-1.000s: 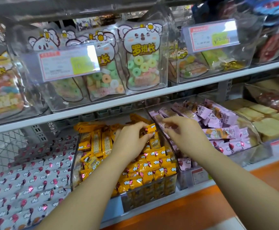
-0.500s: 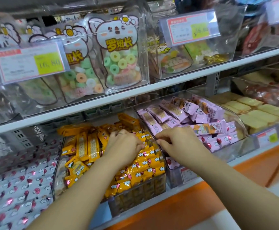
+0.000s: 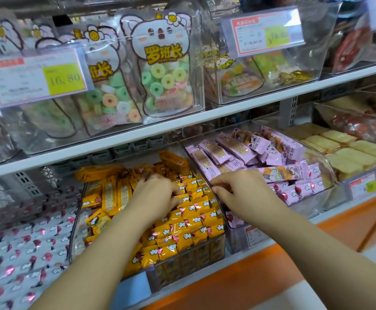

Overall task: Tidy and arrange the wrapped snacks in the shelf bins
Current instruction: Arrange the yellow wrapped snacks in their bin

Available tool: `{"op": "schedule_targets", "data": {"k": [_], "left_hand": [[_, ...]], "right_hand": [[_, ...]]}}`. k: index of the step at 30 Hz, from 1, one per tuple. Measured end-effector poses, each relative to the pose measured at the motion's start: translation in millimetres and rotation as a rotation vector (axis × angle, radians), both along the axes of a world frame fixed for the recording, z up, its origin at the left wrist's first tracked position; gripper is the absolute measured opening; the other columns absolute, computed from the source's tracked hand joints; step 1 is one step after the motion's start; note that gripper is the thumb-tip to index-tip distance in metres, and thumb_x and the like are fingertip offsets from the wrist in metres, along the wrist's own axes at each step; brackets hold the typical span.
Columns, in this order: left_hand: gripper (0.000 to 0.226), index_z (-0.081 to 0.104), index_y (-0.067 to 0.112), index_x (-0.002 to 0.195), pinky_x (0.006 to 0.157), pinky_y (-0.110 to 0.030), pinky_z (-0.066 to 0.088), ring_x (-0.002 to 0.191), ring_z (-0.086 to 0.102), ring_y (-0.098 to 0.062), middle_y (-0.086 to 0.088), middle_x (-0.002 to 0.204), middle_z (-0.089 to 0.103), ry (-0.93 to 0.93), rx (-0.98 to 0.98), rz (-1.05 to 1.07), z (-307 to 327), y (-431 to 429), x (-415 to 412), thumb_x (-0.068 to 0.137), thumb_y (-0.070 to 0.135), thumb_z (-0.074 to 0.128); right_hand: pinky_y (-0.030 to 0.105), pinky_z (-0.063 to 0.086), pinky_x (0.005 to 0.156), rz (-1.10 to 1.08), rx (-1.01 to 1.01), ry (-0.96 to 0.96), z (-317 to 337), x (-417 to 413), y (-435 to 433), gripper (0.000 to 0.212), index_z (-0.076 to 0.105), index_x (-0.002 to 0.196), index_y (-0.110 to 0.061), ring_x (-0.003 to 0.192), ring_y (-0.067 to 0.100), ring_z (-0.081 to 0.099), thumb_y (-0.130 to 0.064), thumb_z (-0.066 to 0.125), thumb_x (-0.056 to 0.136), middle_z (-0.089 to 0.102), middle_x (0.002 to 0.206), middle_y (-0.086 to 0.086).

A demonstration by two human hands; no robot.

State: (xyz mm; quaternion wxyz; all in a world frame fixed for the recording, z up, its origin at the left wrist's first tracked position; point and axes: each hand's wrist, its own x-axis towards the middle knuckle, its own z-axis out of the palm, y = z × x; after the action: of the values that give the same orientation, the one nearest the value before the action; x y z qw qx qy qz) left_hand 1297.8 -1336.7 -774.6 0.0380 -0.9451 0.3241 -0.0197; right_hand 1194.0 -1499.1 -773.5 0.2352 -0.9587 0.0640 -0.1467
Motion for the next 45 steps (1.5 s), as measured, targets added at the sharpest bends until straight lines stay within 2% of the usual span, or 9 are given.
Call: {"op": "schedule_targets", "data": {"k": [5, 9, 14, 21, 25, 30, 34, 38, 45], "left_hand": [[0.029, 0.062, 0.033, 0.120, 0.109, -0.043, 0.028, 0.127, 0.039, -0.021, 0.003, 0.127, 0.058, 0.023, 0.010, -0.010, 3.3, -0.6, -0.5, 0.093, 0.038, 0.055], [0.032, 0.059, 0.030, 0.126, 0.106, -0.039, 0.036, 0.121, 0.047, -0.014, 0.007, 0.127, 0.058, 0.000, -0.205, -0.051, 4.4, 11.8, -6.6, 0.094, 0.030, 0.055], [0.032, 0.055, 0.039, 0.126, 0.113, -0.039, 0.024, 0.127, 0.041, -0.009, 0.017, 0.131, 0.052, -0.144, -0.281, -0.020, 19.9, 48.2, -23.4, 0.096, 0.029, 0.050], [0.027, 0.061, 0.036, 0.119, 0.106, -0.037, 0.028, 0.119, 0.048, -0.012, 0.015, 0.126, 0.055, -0.168, -0.358, 0.068, 22.9, 97.8, -38.3, 0.095, 0.029, 0.052], [0.039, 0.058, 0.034, 0.125, 0.109, -0.037, 0.029, 0.123, 0.046, -0.012, 0.014, 0.131, 0.051, -0.148, -0.383, 0.087, 20.2, 116.6, -49.6, 0.092, 0.013, 0.051], [0.061, 0.041, 0.044, 0.135, 0.117, -0.039, 0.017, 0.136, 0.024, -0.012, 0.016, 0.146, 0.029, -0.056, -0.220, 0.017, 20.2, 125.8, -64.2, 0.089, 0.004, 0.042], [0.058, 0.036, 0.047, 0.137, 0.119, -0.038, 0.003, 0.139, 0.013, -0.010, 0.017, 0.150, 0.020, -0.042, -0.146, 0.021, 17.7, 127.5, -65.3, 0.092, 0.011, 0.044], [0.052, 0.041, 0.047, 0.134, 0.119, -0.039, 0.004, 0.139, 0.015, -0.009, 0.017, 0.149, 0.024, -0.035, -0.154, 0.036, 16.0, 128.6, -60.4, 0.094, 0.013, 0.044], [0.043, 0.044, 0.046, 0.130, 0.118, -0.032, 0.009, 0.131, 0.027, -0.003, 0.024, 0.135, 0.038, -0.089, -0.249, 0.017, 16.6, 129.9, -60.1, 0.094, 0.022, 0.051]], "right_hand": [[0.041, 0.042, 0.096, -0.003, 0.000, -0.020, -0.9, 0.8, -0.1, 0.020, 0.071, 0.098, -0.024, 0.091, 0.019, 0.063, -0.026, 0.053, 0.093, 0.073, 0.093, -0.002], [0.040, 0.039, 0.100, -0.039, -0.005, -0.113, 0.8, 0.6, 6.5, 0.020, 0.070, 0.106, -0.029, 0.097, 0.015, 0.062, -0.028, 0.058, 0.090, 0.071, 0.100, -0.007], [0.039, 0.035, 0.101, 0.008, -0.068, -0.151, 3.5, 3.1, 22.8, 0.023, 0.067, 0.111, -0.031, 0.108, 0.014, 0.055, -0.030, 0.056, 0.091, 0.067, 0.111, -0.010], [0.035, 0.042, 0.096, 0.147, -0.042, -0.056, 7.9, 9.5, 57.3, 0.028, 0.061, 0.121, -0.029, 0.089, 0.011, 0.056, -0.029, 0.054, 0.093, 0.065, 0.118, -0.006], [0.029, 0.041, 0.097, 0.231, -0.024, -0.021, 4.9, 18.6, 77.8, 0.044, 0.047, 0.135, -0.030, 0.119, 0.015, 0.050, -0.029, 0.056, 0.092, 0.047, 0.140, -0.006], [0.042, 0.043, 0.101, 0.342, -0.263, 0.058, -10.5, 37.4, 102.8, 0.056, 0.039, 0.136, -0.038, 0.132, 0.030, 0.036, -0.010, 0.054, 0.090, 0.018, 0.154, -0.003], [0.039, 0.046, 0.098, 0.263, -0.203, 0.025, -9.1, 46.3, 104.3, 0.035, 0.054, 0.127, -0.028, 0.123, 0.025, 0.047, -0.028, 0.054, 0.092, 0.038, 0.145, 0.001], [0.030, 0.050, 0.084, 0.175, -0.077, -0.170, -1.6, 48.6, 92.2, 0.020, 0.068, 0.107, -0.023, 0.101, 0.017, 0.058, -0.022, 0.060, 0.089, 0.060, 0.118, -0.004], [0.025, 0.039, 0.069, 0.043, -0.123, -0.268, 9.9, 33.4, 68.2, 0.015, 0.068, 0.100, -0.018, 0.094, 0.019, 0.057, -0.016, 0.062, 0.086, 0.058, 0.113, -0.004]]}}
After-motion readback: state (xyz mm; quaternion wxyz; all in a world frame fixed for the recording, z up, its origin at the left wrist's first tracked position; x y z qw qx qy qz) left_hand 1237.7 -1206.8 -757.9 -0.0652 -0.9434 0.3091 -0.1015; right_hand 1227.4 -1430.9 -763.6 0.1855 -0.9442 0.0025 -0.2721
